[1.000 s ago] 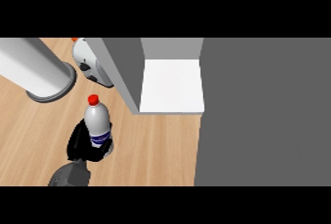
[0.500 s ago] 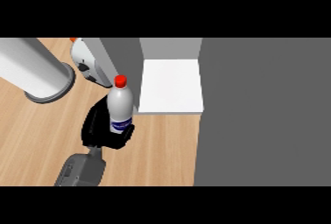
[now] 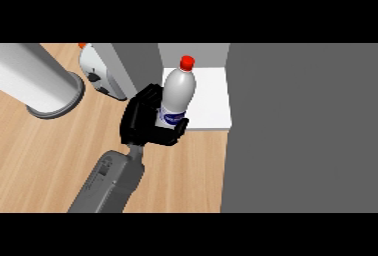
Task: Pick up the bottled water, place it into the cabinet and close the cabinet
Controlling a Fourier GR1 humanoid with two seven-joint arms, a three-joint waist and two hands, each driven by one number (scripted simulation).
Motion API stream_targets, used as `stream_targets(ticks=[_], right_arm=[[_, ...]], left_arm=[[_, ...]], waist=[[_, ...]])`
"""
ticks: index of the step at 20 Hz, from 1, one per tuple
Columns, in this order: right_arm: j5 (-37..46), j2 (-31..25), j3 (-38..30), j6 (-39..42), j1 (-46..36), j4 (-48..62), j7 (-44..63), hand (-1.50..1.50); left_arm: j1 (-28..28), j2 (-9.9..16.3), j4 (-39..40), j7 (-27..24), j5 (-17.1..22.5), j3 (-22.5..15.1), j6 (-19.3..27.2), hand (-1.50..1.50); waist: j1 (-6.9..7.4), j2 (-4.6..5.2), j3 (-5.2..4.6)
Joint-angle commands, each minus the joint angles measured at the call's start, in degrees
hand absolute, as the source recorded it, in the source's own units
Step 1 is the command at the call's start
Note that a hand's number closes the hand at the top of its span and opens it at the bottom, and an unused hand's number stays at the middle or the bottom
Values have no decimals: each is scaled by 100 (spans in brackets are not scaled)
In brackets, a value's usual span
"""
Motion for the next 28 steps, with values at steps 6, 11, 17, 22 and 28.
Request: stream_targets(ticks=[6,11,17,22,28], right_arm=[[27,65,120,-230,-169,-296,367,-150],[21,22,59,-51,-235,83,81,-150],[-327,-75,-159,118,-411,108,187,-150],[-104,114,54,-50,-661,266,279,-150],[-378,-109,-245,186,-519,398,119,-150]], left_arm=[[-1493,-8,999,39,-592,-211,1030,150],[-1953,-9,950,419,-793,-365,1836,150],[-2153,148,1445,462,-1093,-272,2173,150],[-2467,336,2115,465,-1172,-192,2131,150],[-3333,26,3966,-527,-1289,314,2074,150]], waist=[[-105,41,0],[-213,44,7],[-328,93,9],[-301,129,0],[-322,140,0]])
